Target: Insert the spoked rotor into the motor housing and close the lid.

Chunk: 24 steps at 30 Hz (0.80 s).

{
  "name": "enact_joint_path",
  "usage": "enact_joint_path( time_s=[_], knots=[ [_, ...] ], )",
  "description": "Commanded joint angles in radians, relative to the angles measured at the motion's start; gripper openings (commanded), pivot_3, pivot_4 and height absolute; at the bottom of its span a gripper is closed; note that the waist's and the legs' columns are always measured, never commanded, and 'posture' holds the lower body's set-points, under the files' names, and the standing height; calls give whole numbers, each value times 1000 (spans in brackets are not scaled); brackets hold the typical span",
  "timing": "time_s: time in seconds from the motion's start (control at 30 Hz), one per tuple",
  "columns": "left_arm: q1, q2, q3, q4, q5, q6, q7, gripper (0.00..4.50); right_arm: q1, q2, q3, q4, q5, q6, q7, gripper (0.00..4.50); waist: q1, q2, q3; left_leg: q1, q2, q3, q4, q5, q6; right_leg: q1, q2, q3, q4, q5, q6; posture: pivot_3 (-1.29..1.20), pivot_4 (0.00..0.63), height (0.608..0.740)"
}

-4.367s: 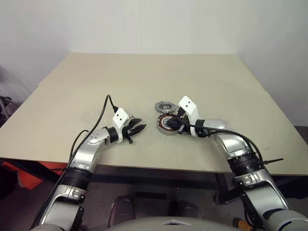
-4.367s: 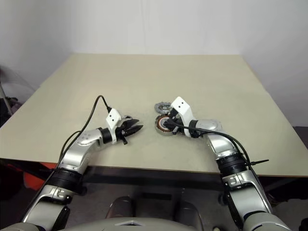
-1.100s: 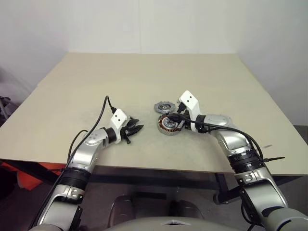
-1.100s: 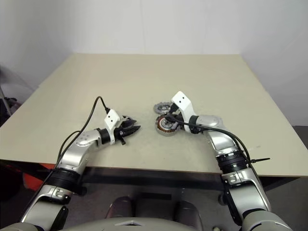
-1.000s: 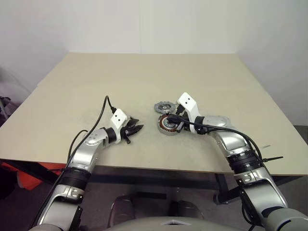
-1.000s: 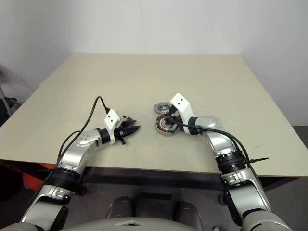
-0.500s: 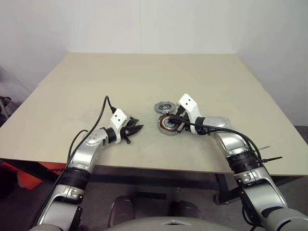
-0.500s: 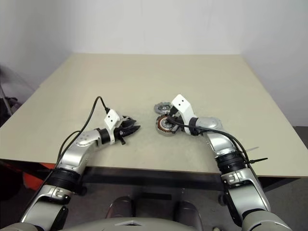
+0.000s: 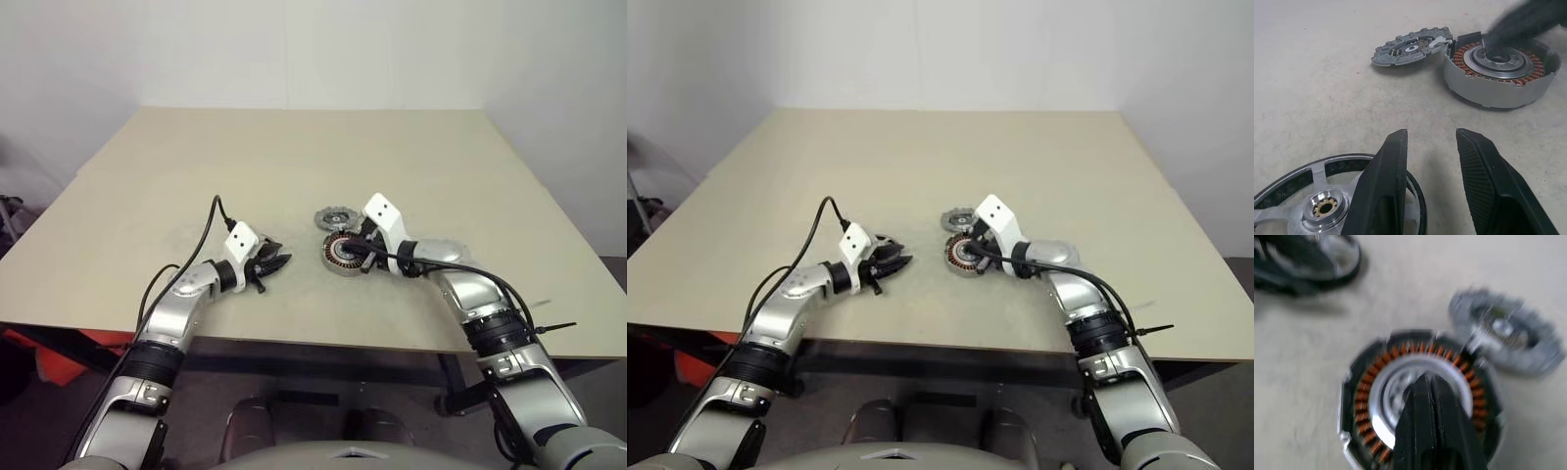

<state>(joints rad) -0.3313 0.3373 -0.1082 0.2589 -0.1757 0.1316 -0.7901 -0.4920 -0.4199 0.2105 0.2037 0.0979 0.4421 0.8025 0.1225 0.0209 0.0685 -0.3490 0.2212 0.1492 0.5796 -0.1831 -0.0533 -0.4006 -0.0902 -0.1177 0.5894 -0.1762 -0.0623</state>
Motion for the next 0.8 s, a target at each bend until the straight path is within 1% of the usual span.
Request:
enact_joint_path(
  time_s=[0.03, 0.2, 0.4, 0.6, 0.7, 0.8],
  knots=[
    [1, 7, 22, -41, -13, 1, 9, 1684, -9, 6, 2, 27, -15, -10, -12, 24, 0, -1, -1, 0, 0, 0, 0, 0, 0, 1, 0, 0, 0, 0, 0, 0, 0, 740],
    [16, 9, 45, -78, -44, 45, 10, 1684, -48, 5, -32, -11, 14, -2, -5, 24, 0, -1, -1, 1, 0, 0, 1, 0, 0, 2, 0, 0, 0, 0, 0, 0, 0, 740],
    [43, 3, 134, -185, -186, 200, 17, 1684, -77, 8, -84, -115, 86, 49, 10, 24, 0, -1, -1, 1, 0, 0, 1, 0, 0, 0, 0, 0, 0, 0, 0, 0, 0, 740],
    [94, 17, 178, -252, -262, 312, 31, 1684, -72, 3, -80, -128, 81, 57, 2, 24, 0, -1, -2, 1, 0, 0, 0, 0, 0, -1, 0, 0, 1, 0, 0, 0, 0, 740],
    [122, 19, 240, -297, -348, 395, 50, 1684, -70, 0, -82, -133, 82, 60, 2, 24, -1, -1, -1, 0, 0, 0, 0, 0, 0, -1, 0, 0, 1, 0, 0, 0, 0, 740],
    [121, 6, 321, -296, -419, 449, 104, 1684, -68, -2, -82, -134, 80, 60, 1, 24, -2, -1, -1, 1, 0, 0, 0, 0, 0, -1, 1, 0, 2, 0, 0, 0, 0, 740]
  ],
)
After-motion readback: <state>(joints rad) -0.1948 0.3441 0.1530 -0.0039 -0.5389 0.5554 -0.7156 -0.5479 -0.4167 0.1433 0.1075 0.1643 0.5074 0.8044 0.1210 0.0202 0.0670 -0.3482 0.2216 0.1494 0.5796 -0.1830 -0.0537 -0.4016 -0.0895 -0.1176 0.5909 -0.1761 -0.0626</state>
